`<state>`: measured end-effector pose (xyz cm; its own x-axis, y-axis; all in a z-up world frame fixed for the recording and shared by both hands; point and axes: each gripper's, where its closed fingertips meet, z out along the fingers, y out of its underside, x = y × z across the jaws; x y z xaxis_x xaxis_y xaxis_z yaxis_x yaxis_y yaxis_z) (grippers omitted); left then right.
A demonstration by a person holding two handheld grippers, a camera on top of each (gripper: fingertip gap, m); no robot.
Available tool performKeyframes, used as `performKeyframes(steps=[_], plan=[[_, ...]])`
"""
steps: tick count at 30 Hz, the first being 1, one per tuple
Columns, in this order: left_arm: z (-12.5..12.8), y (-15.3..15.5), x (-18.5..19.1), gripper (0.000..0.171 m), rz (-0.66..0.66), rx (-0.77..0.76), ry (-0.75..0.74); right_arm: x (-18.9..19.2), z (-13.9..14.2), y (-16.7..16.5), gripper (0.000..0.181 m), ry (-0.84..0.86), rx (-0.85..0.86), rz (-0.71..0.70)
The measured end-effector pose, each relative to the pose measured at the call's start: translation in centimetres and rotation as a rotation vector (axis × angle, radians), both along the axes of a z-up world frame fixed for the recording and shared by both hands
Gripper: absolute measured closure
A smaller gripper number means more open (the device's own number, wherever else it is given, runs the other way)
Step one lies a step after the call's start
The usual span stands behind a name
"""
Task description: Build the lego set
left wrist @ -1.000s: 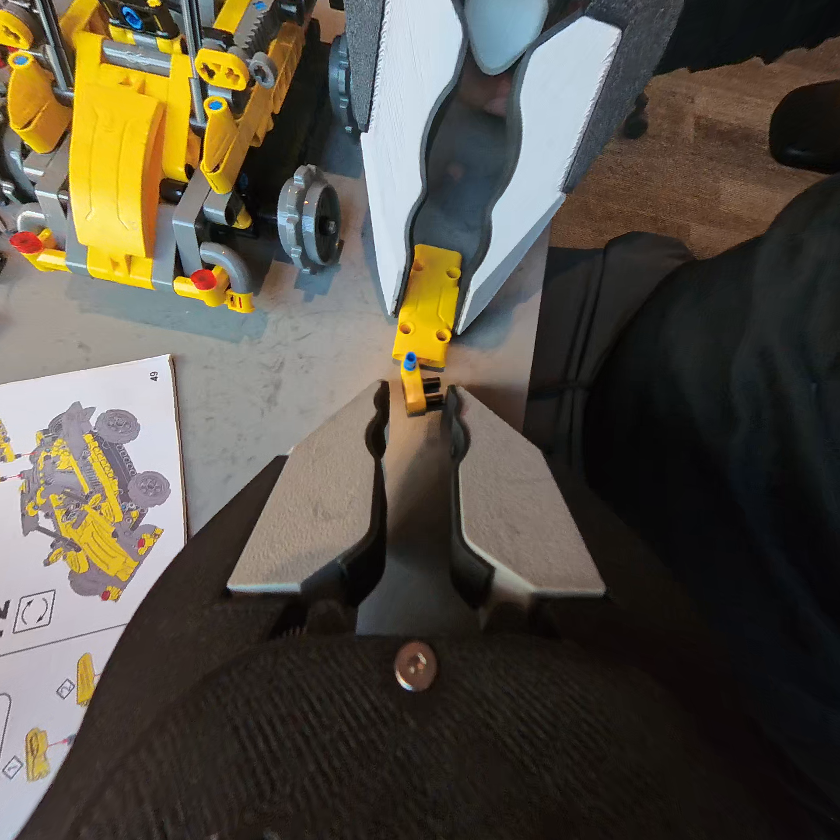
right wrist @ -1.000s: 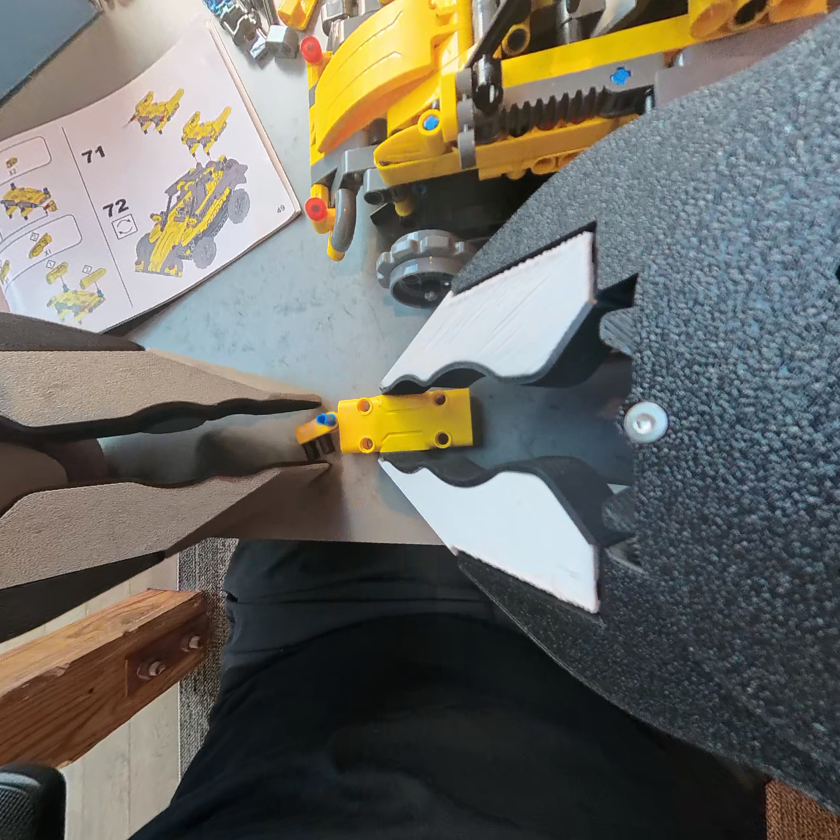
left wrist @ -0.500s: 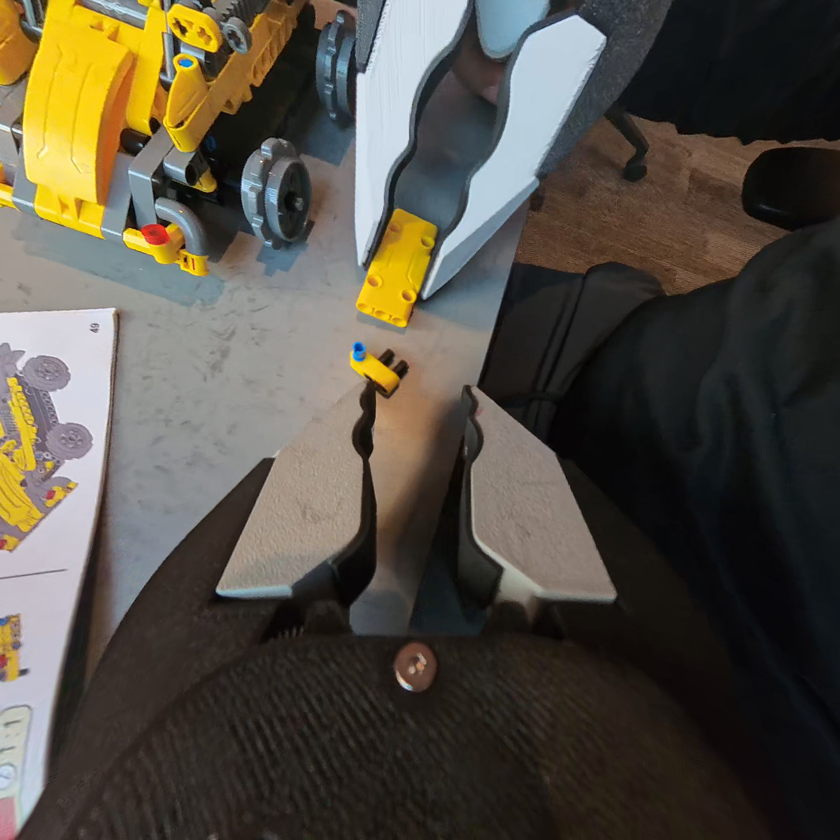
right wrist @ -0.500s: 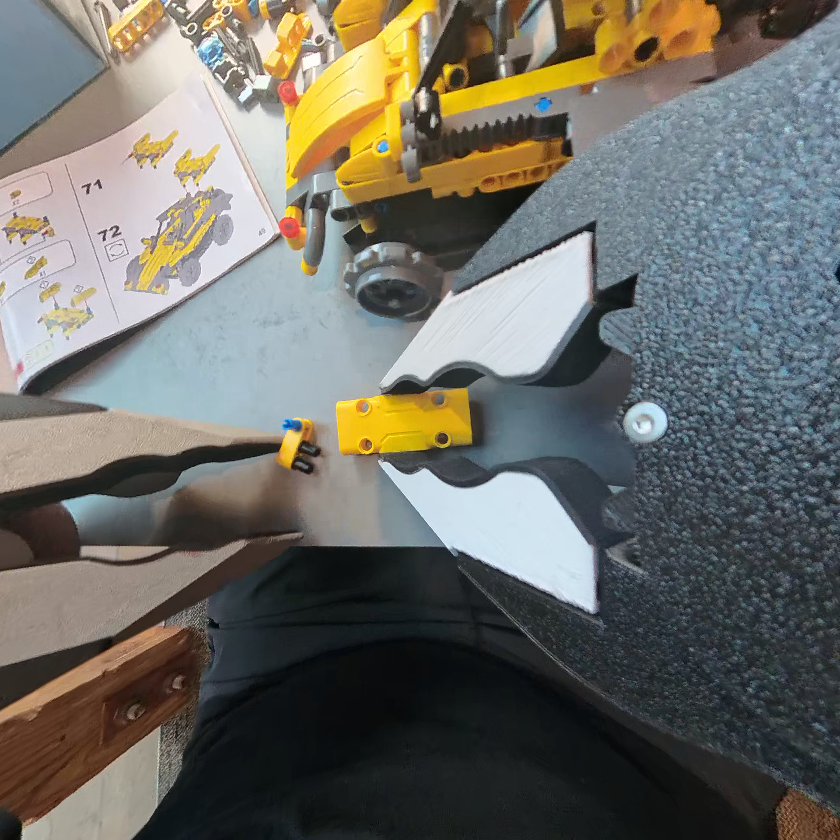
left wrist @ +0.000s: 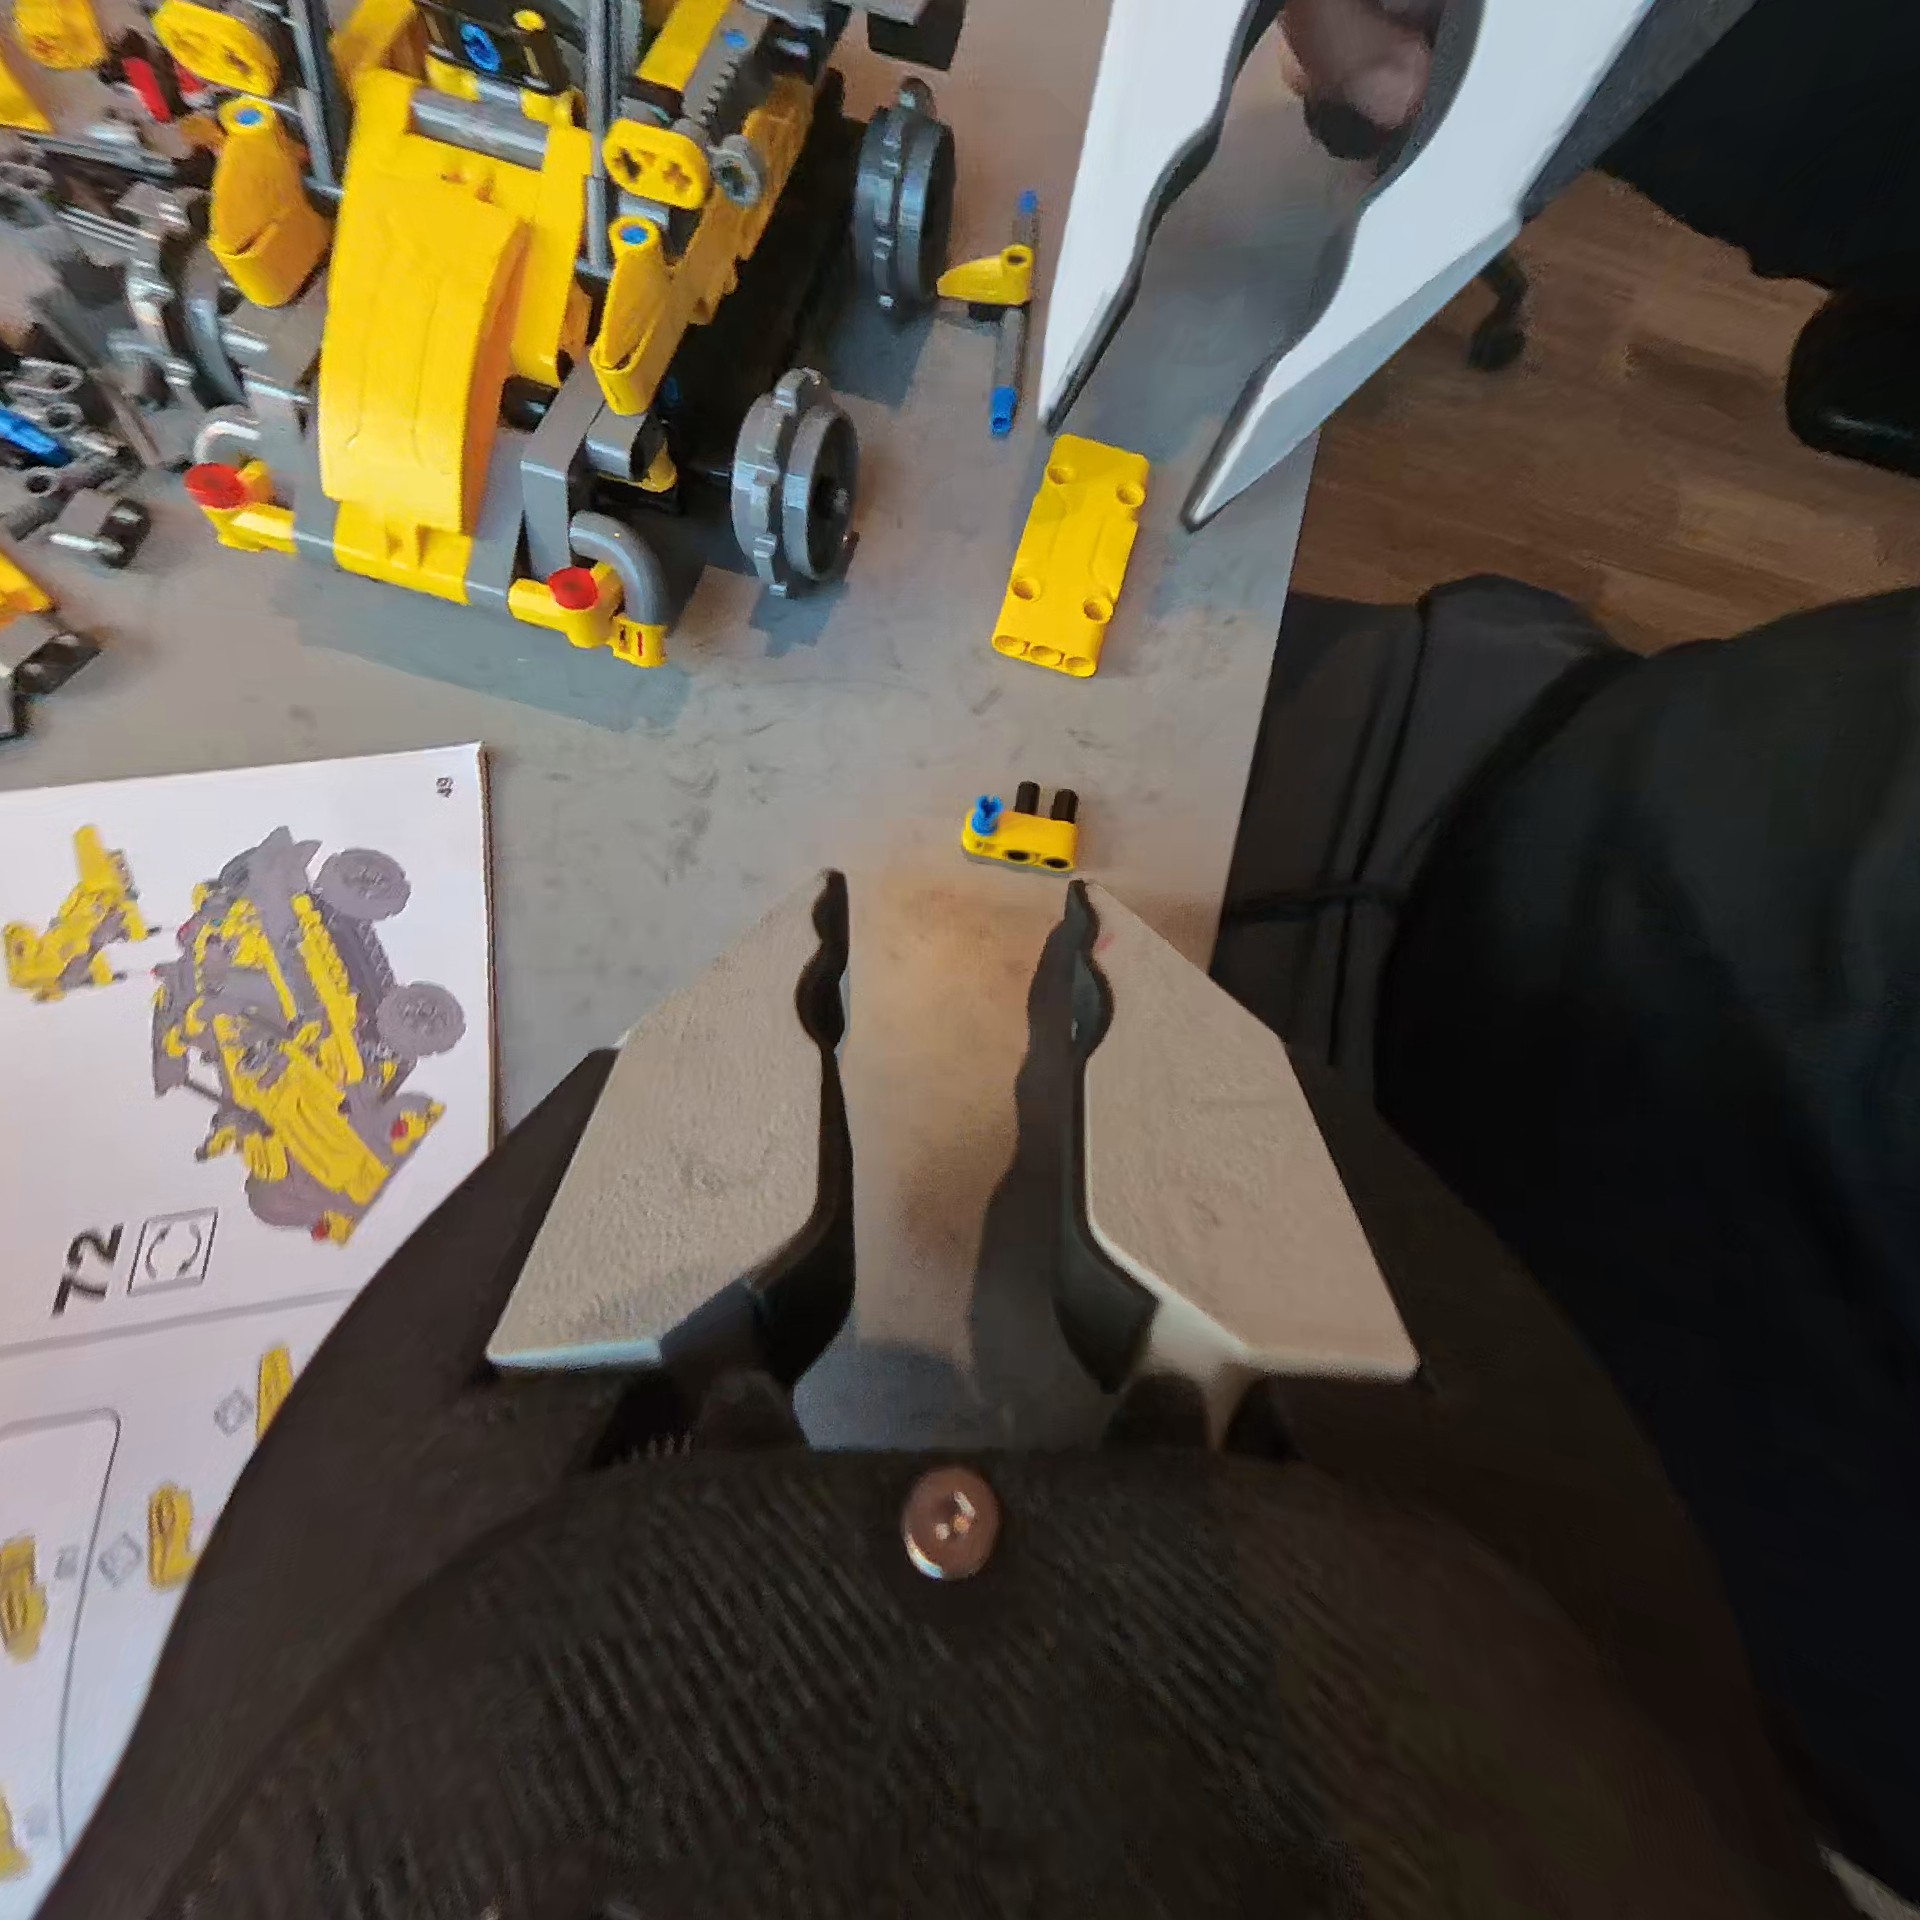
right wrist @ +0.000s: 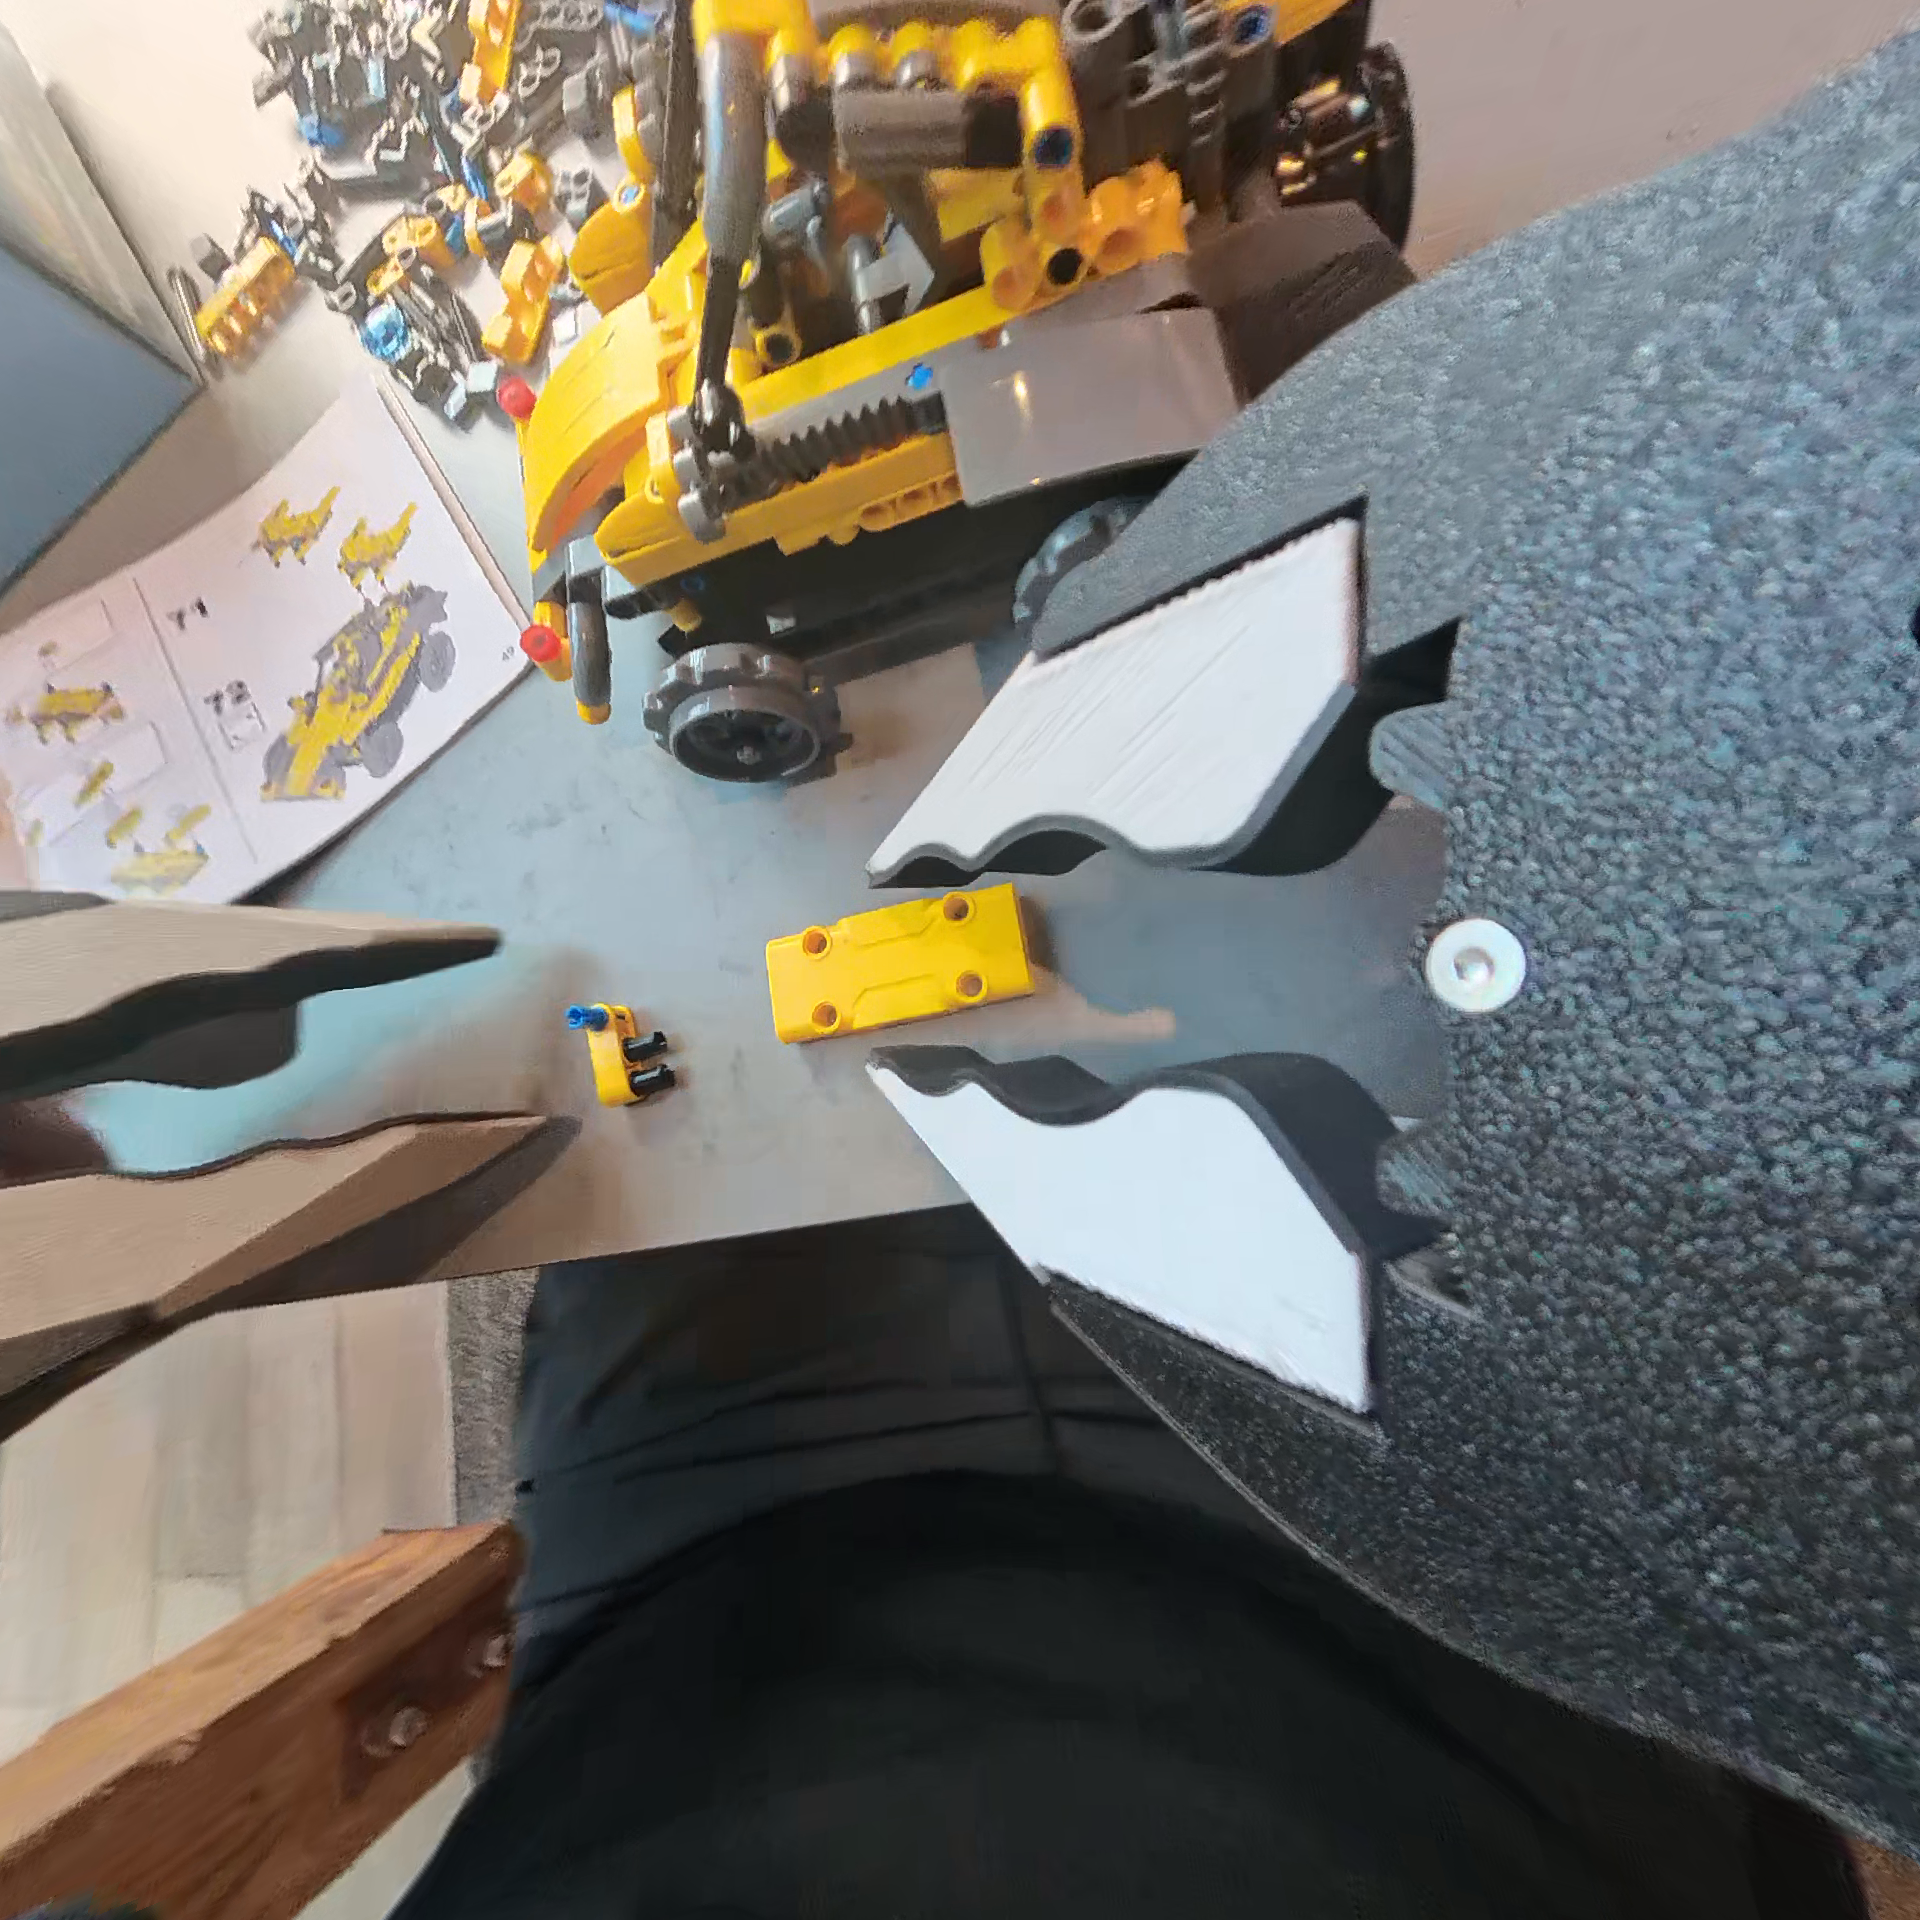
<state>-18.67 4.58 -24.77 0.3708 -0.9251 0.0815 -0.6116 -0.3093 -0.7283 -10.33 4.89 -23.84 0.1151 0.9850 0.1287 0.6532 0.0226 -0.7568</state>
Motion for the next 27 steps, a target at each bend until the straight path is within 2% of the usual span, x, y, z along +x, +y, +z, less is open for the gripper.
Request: performKeyframes(steps=[7, 11, 17, 27], plan=[[-1.1, 0.3, 1.5, 0.137, -0.199, 0.048, 0.032, 0.7, 0.2, -0.6, 0.15, 0.077, -0.014, -0.066], [-1.1, 0.0, 1.9, 0.146, -0.255, 0.019, 0.015, 0.3, 1.0, -0.7, 0.146, 0.155, -0.064, -0.088], [-1.1, -0.6, 2.1, 0.166, -0.269, 0.038, 0.023, 0.2, 1.3, -0.8, 0.145, 0.183, -0.061, -0.109], [-1.2, -0.3, 2.2, 0.167, -0.143, 0.051, 0.031, 1.1, 0.8, -0.2, 0.145, 0.203, -0.061, -0.218]])
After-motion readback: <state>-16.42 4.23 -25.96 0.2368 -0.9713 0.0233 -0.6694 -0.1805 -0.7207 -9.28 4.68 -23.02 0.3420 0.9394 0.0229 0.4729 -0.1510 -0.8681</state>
